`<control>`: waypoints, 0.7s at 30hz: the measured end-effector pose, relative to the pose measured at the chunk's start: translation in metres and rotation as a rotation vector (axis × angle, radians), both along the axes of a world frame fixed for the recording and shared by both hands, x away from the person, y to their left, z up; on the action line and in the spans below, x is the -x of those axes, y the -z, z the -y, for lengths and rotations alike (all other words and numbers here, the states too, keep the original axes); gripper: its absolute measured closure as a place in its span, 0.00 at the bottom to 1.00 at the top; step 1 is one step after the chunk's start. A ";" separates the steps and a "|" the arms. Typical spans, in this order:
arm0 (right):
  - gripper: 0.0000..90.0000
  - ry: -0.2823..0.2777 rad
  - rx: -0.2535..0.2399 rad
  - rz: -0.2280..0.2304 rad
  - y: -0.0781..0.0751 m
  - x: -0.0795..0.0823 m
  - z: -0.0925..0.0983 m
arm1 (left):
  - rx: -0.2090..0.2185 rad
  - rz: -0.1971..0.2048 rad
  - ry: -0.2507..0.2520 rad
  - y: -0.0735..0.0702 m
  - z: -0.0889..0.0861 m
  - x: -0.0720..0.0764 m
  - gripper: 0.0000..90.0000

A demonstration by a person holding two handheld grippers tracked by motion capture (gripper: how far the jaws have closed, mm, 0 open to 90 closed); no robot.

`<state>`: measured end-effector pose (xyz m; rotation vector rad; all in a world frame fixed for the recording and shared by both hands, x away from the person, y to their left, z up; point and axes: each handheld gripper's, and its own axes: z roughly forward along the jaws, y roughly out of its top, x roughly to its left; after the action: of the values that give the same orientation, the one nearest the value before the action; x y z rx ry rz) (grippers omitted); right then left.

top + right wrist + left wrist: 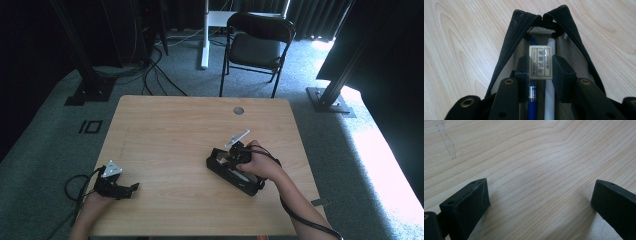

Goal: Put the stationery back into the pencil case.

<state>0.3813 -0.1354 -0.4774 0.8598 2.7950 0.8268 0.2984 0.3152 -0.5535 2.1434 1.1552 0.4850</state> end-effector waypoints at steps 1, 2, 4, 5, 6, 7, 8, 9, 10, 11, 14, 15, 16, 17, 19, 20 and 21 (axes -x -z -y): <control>0.76 -0.002 0.002 0.000 0.001 0.000 -0.001 | 0.000 0.000 0.000 0.000 0.000 0.000 0.02; 0.76 -0.002 0.004 -0.002 0.001 -0.001 -0.002 | 0.000 0.000 0.000 0.000 0.000 0.000 0.02; 0.75 -0.003 0.003 -0.009 0.002 -0.001 -0.003 | 0.000 0.000 0.000 0.000 0.000 0.000 0.02; 0.73 -0.007 0.007 -0.010 0.002 -0.001 -0.004 | 0.000 0.000 0.000 0.000 0.000 0.000 0.02; 0.72 -0.006 0.004 -0.009 0.002 -0.001 -0.004 | 0.000 0.000 0.000 0.000 0.000 0.000 0.02; 0.71 -0.002 -0.001 -0.009 0.002 -0.002 -0.003 | 0.000 0.000 0.000 0.000 0.000 0.000 0.02; 0.69 -0.004 0.002 -0.010 0.002 -0.002 -0.003 | 0.000 0.000 0.000 0.000 0.000 0.000 0.02; 0.69 -0.002 0.002 -0.010 0.002 -0.002 -0.002 | 0.000 0.000 0.000 0.000 0.000 0.000 0.02; 0.70 0.000 -0.003 -0.009 0.001 -0.002 -0.002 | 0.000 0.000 0.000 0.000 0.000 0.000 0.02; 0.70 0.001 -0.014 -0.008 -0.001 -0.002 0.000 | 0.000 0.000 0.000 0.000 0.000 0.000 0.02; 0.69 -0.005 -0.045 0.003 -0.009 0.000 0.003 | 0.000 0.000 0.000 0.000 0.000 0.000 0.02; 0.69 -0.006 -0.064 0.011 -0.012 0.000 0.005 | 0.000 0.000 0.000 0.000 0.000 0.000 0.02; 0.69 -0.004 -0.080 0.019 -0.015 0.000 0.006 | 0.000 0.000 0.000 0.000 0.000 0.000 0.02; 0.68 -0.002 -0.094 0.027 -0.019 0.001 0.008 | 0.000 0.000 0.000 0.000 0.000 0.000 0.02; 0.68 0.010 -0.134 0.039 -0.025 0.000 0.012 | 0.000 0.000 0.000 0.000 0.000 0.000 0.02; 0.66 0.016 -0.144 0.049 -0.028 -0.001 0.014 | 0.000 0.000 0.000 0.000 0.000 0.000 0.02; 0.65 0.027 -0.148 0.063 -0.030 -0.001 0.016 | 0.000 0.000 0.000 0.000 0.000 0.000 0.02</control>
<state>0.3826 -0.1515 -0.4473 0.8739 2.6896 1.0488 0.2984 0.3152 -0.5534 2.1435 1.1552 0.4851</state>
